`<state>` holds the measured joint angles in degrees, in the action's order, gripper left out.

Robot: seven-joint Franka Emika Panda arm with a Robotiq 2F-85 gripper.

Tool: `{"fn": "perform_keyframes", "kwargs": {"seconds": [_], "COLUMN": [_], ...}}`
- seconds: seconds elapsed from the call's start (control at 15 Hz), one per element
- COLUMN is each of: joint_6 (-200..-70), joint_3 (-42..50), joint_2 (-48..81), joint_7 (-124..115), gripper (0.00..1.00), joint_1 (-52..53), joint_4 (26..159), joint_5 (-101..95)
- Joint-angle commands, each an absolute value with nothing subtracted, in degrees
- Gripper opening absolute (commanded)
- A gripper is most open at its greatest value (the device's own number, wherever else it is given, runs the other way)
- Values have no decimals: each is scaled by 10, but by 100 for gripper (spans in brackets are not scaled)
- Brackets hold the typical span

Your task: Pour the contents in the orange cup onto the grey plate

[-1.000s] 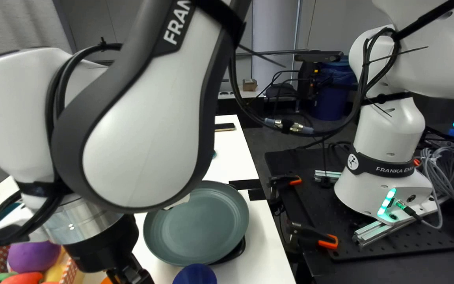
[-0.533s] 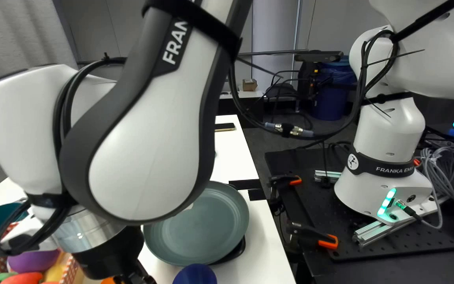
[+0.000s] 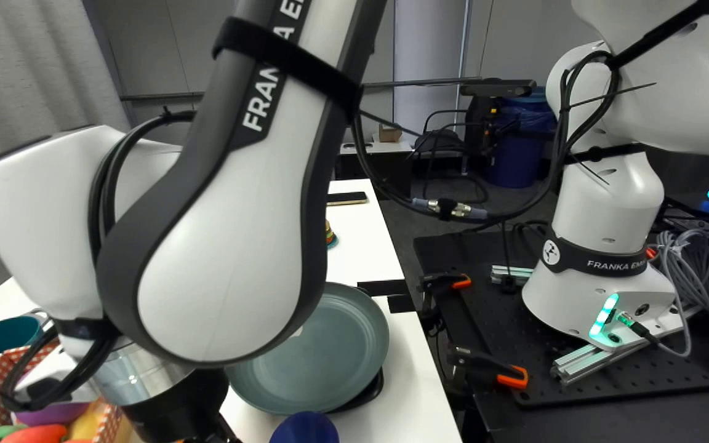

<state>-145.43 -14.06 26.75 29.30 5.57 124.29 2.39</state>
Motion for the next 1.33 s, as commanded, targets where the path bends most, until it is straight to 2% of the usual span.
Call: {"fn": "perform_keyframes", "kwargs": {"seconds": [0.0,0.07,0.13,0.2,0.27,0.8,0.87,1.07,1.27], "joint_6": [-1472,-1472,-1472,-1472,-1472,-1473,-1474,-1479,-1493], "joint_3": [-155,-154,-154,-153,-153,-152,-152,-152,-155], "joint_2": [287,289,290,291,290,281,280,270,253], "joint_7": [294,293,291,289,289,287,287,288,291], "gripper": [100,100,75,74,68,5,0,2,0], "joint_1": [41,40,40,40,40,35,33,27,21], "joint_4": [1230,1230,1229,1229,1228,1230,1230,1233,1243], "joint_5": [29,29,28,27,27,28,29,32,35]}}
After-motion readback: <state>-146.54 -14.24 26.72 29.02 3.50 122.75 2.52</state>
